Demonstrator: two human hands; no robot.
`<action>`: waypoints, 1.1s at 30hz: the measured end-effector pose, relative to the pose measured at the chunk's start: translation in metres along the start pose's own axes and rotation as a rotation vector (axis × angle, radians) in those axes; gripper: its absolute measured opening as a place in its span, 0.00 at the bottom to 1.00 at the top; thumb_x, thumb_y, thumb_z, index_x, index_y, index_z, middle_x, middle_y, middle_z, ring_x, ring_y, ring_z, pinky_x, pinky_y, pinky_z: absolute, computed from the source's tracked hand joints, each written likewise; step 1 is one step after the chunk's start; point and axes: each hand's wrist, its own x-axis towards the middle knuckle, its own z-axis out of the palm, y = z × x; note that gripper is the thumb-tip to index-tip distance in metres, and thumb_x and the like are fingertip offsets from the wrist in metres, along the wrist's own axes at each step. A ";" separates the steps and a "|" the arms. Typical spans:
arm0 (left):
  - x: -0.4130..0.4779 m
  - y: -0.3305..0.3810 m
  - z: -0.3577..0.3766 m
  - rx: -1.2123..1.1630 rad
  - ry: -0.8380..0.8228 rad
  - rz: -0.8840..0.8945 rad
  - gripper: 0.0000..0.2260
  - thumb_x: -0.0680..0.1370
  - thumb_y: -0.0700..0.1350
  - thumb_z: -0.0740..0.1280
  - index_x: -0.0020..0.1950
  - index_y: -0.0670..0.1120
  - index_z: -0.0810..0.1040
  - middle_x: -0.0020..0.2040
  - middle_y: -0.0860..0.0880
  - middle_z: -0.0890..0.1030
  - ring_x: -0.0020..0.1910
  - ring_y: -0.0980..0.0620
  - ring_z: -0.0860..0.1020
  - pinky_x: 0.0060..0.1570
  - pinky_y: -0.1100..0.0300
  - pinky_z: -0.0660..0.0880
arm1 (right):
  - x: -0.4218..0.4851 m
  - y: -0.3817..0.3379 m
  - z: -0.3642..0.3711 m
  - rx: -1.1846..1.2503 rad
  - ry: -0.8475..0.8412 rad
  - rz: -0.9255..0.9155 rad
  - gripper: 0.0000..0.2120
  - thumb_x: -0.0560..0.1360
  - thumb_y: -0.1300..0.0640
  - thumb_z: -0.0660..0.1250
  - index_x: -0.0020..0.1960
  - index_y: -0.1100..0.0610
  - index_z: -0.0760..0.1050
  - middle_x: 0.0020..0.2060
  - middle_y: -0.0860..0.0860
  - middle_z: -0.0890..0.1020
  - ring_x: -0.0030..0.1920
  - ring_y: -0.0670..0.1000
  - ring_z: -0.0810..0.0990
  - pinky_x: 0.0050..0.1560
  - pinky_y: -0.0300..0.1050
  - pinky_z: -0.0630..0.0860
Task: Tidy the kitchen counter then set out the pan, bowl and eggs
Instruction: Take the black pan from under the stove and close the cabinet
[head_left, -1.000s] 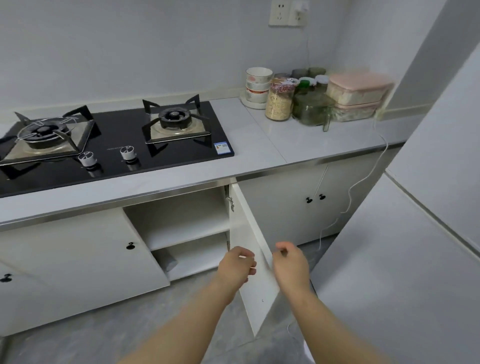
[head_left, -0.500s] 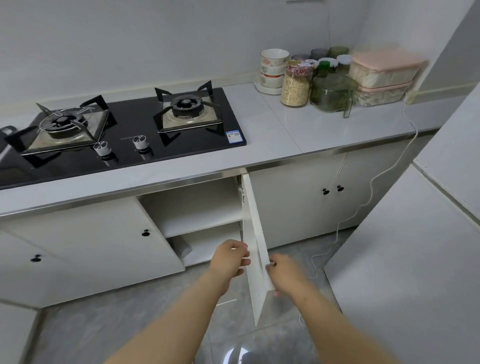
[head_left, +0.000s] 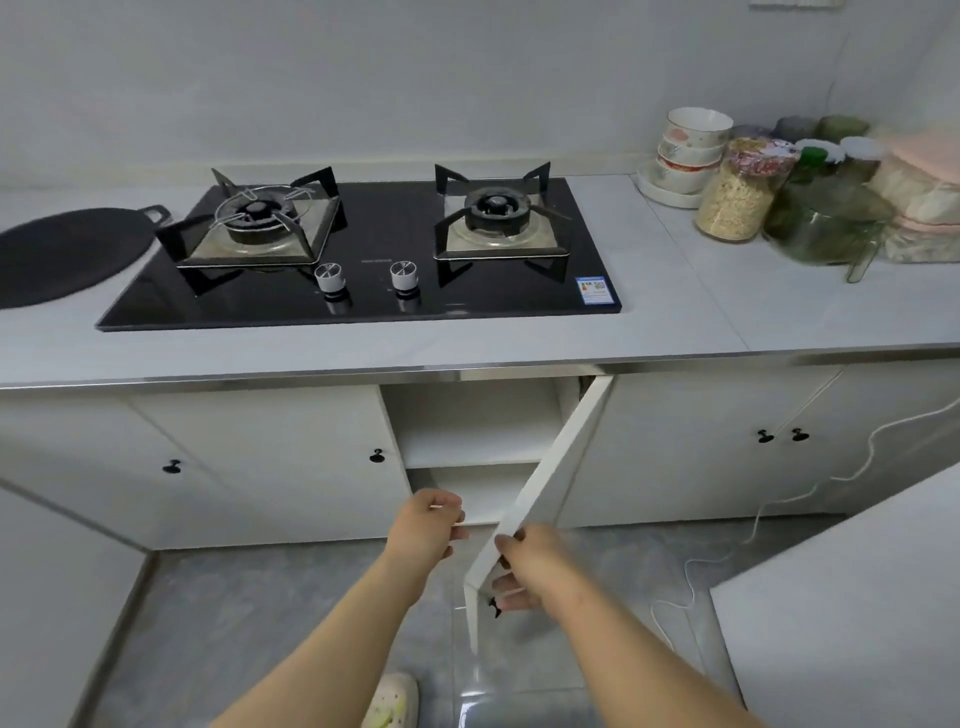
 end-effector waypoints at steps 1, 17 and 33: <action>0.003 0.002 -0.005 0.014 -0.003 0.004 0.04 0.80 0.40 0.59 0.50 0.44 0.74 0.45 0.48 0.77 0.40 0.52 0.77 0.46 0.58 0.74 | 0.003 -0.005 0.008 0.037 0.018 0.008 0.09 0.80 0.58 0.57 0.55 0.62 0.71 0.39 0.53 0.74 0.34 0.51 0.77 0.29 0.44 0.79; 0.108 0.047 -0.113 -0.186 -0.116 -0.296 0.10 0.78 0.36 0.58 0.38 0.44 0.70 0.29 0.48 0.74 0.30 0.52 0.72 0.30 0.64 0.66 | 0.087 -0.104 0.120 0.437 0.233 0.158 0.11 0.76 0.67 0.56 0.38 0.62 0.73 0.32 0.59 0.75 0.30 0.55 0.74 0.37 0.47 0.78; 0.146 0.070 -0.123 -0.772 -0.029 -0.413 0.19 0.79 0.30 0.48 0.68 0.34 0.66 0.53 0.36 0.76 0.45 0.44 0.78 0.57 0.50 0.70 | 0.090 -0.163 0.119 0.884 0.052 0.127 0.12 0.78 0.72 0.52 0.54 0.71 0.73 0.51 0.65 0.78 0.50 0.56 0.78 0.39 0.45 0.76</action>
